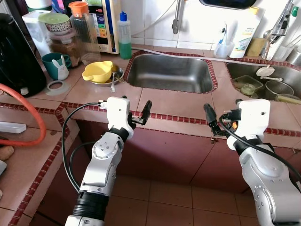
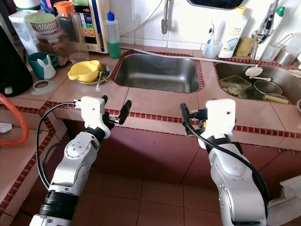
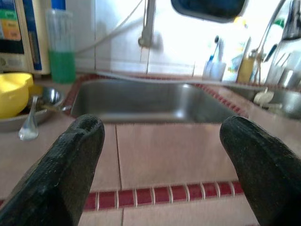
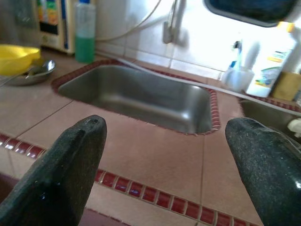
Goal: Kitchen organization
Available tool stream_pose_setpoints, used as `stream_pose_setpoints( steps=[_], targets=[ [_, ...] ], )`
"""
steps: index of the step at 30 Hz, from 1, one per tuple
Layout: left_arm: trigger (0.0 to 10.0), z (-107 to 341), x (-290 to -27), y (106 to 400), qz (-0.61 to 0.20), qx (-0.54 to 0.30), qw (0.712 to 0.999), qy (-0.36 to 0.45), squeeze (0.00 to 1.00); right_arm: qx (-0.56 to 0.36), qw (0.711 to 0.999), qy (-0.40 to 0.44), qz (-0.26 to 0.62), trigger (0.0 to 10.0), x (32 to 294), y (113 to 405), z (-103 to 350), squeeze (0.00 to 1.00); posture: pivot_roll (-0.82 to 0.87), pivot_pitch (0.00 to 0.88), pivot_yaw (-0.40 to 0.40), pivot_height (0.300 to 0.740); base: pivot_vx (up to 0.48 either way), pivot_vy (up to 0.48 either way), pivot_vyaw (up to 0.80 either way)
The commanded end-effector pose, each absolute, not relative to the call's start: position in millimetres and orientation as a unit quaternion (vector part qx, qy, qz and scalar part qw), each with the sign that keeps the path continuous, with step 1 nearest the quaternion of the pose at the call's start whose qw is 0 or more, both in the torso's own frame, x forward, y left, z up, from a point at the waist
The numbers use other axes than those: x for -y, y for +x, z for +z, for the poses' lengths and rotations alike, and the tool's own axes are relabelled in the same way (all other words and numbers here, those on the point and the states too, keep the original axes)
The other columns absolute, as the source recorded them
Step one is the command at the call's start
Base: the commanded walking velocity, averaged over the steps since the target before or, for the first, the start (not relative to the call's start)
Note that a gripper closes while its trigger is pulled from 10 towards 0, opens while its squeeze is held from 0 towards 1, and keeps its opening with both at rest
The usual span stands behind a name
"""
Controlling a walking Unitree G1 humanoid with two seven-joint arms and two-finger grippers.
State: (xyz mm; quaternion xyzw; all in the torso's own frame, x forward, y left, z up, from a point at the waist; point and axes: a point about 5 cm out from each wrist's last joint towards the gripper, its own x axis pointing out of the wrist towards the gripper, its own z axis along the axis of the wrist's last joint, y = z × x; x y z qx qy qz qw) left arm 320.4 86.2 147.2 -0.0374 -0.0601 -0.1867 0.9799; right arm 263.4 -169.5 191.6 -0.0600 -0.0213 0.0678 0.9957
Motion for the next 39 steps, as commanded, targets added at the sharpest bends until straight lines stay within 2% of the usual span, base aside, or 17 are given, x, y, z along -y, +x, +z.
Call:
stream_pose_setpoints(
  steps=[1,5,10,12,13,18,23,27,33,36,39],
  targets=[
    [10.0,151.5,-81.7,322.8,-0.191,0.076,0.978,-0.022,0.00,0.020,0.995,-0.061,0.078,10.0,168.5,265.4,192.7,0.00,-0.02,0.000,-0.079,0.740,0.000,0.000,0.00],
    [10.0,149.9,-83.5,326.8,-0.176,0.075,0.981,-0.021,0.00,0.008,0.994,-0.064,0.089,10.0,162.2,266.5,186.3,0.00,0.00,0.000,-0.091,0.740,0.000,0.000,0.00],
    [10.0,144.2,-86.2,326.4,-0.182,0.064,0.981,-0.012,0.00,0.021,0.997,-0.051,0.060,10.0,161.8,267.3,186.2,0.00,-0.01,0.000,-0.024,0.740,0.000,0.000,0.00],
    [10.0,142.4,-86.1,325.4,-0.188,0.060,0.980,-0.004,0.00,0.024,0.998,-0.044,0.043,10.0,164.0,267.0,185.7,0.00,-0.01,0.000,-0.024,0.740,0.000,0.000,0.00],
    [10.0,139.1,-90.8,323.1,-0.190,0.054,0.980,0.005,0.00,0.034,0.998,-0.055,0.017,10.0,169.7,264.0,184.8,0.00,-0.02,0.000,0.011,0.740,0.000,0.000,0.00],
    [10.0,121.9,-112.3,311.6,-0.188,0.015,0.982,0.024,0.00,0.040,0.994,-0.083,-0.052,10.0,190.9,250.5,177.5,0.00,-0.04,0.000,0.055,0.740,0.000,0.000,0.00],
    [10.0,103.9,-142.3,291.9,-0.154,-0.014,0.986,0.055,0.00,0.023,0.996,-0.060,-0.062,10.0,201.8,238.5,167.9,0.00,-0.02,0.000,0.054,0.740,0.000,0.000,0.00],
    [10.0,93.0,-167.0,267.6,-0.123,-0.035,0.989,0.073,0.00,0.020,0.996,-0.077,-0.035,10.0,199.6,239.2,166.6,0.00,0.02,0.000,0.008,0.740,0.000,0.000,0.00],
    [10.0,89.6,-178.7,240.8,-0.141,-0.068,0.984,0.089,0.00,0.028,0.996,-0.085,-0.011,10.0,197.3,237.1,172.2,0.00,0.04,0.000,-0.020,0.740,0.000,0.000,0.00],
    [10.0,92.8,-175.6,246.2,-0.148,-0.063,0.983,0.087,0.00,0.027,0.995,-0.092,-0.009,10.0,198.7,232.8,171.5,0.00,0.04,0.000,-0.011,0.740,0.000,0.000,0.00],
    [10.0,101.9,-162.1,266.0,-0.151,-0.038,0.985,0.077,0.00,0.024,0.995,-0.092,-0.027,10.0,203.3,229.9,169.1,0.00,0.02,0.000,0.004,0.740,0.000,0.000,0.00]
  ],
)
